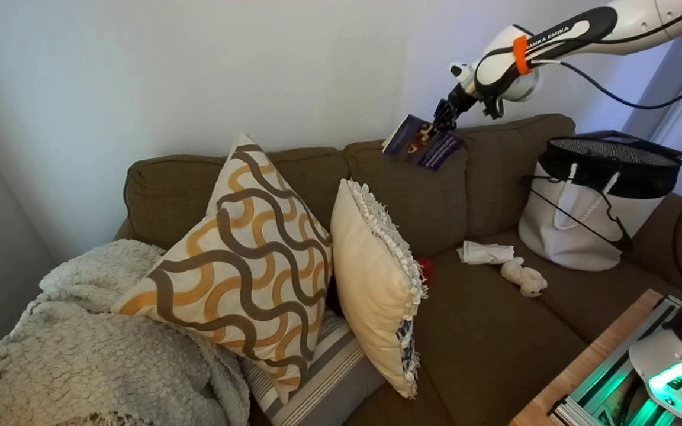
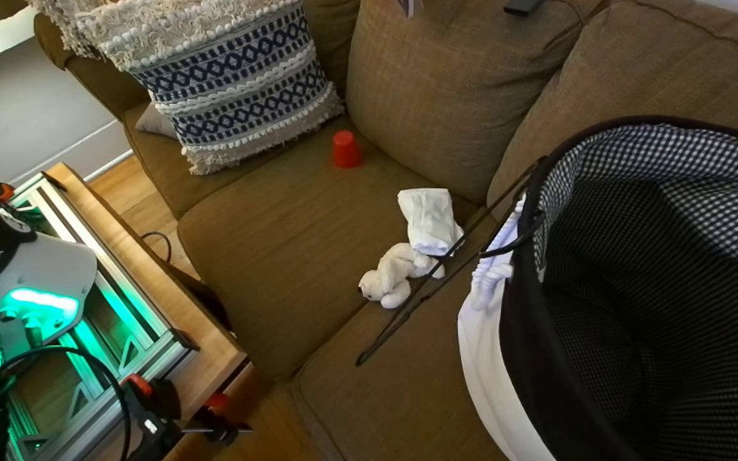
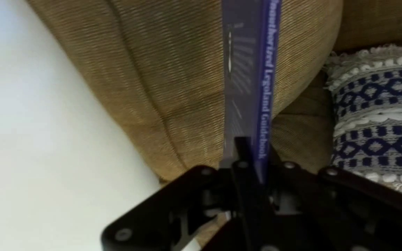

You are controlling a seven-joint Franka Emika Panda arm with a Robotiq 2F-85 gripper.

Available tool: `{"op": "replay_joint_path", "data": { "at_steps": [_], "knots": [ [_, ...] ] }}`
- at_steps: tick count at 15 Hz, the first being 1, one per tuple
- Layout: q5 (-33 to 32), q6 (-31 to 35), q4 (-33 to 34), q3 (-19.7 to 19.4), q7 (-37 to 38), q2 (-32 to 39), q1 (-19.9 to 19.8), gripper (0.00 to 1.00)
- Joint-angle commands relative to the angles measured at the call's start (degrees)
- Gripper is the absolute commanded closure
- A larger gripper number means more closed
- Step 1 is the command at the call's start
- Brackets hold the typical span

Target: Shift the book to the top half of the sofa

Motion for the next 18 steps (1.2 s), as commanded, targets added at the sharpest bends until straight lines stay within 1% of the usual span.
{"op": "replay_joint_path", "data": {
  "at_steps": [1,3,4,5,6,7,8,9,10,11,12,14,15,16,18],
  "knots": [
    [3.6,4.5,-3.1,-6.5,-4.5,-10.5,5.6,0.97],
    [2.0,10.1,-4.4,-12.4,-4.8,-12.7,11.4,0.97],
    [0.1,16.1,-6.7,-16.5,-3.8,-12.6,15.3,0.97],
    [1.3,8.5,-2.0,-10.1,-3.2,-11.0,9.7,0.89],
    [1.2,12.0,-3.5,-13.0,-3.2,-11.7,12.6,0.89],
    [1.1,13.9,-4.7,-14.5,-3.2,-11.7,14.2,0.89],
    [1.1,14.7,-5.4,-15.1,-3.2,-11.6,14.8,0.89],
    [1.0,15.0,-5.8,-15.3,-3.2,-11.6,14.9,0.97],
    [-5.5,19.9,-8.1,-26.5,0.5,-13.3,23.3,0.97],
    [-12.0,23.2,-8.2,-27.1,4.3,-12.4,23.1,0.97],
    [-16.3,26.1,-7.4,-32.7,7.0,-11.5,27.2,0.97],
    [-26.1,30.0,-4.1,-41.3,13.0,-9.1,31.8,0.97],
    [-29.1,32.2,-1.7,-45.7,14.7,-7.1,34.6,0.97],
    [-30.6,32.9,1.7,-50.1,15.9,-4.9,37.3,0.97],
    [-29.7,34.4,8.5,-58.9,16.6,0.7,43.5,0.97]
  ]
}}
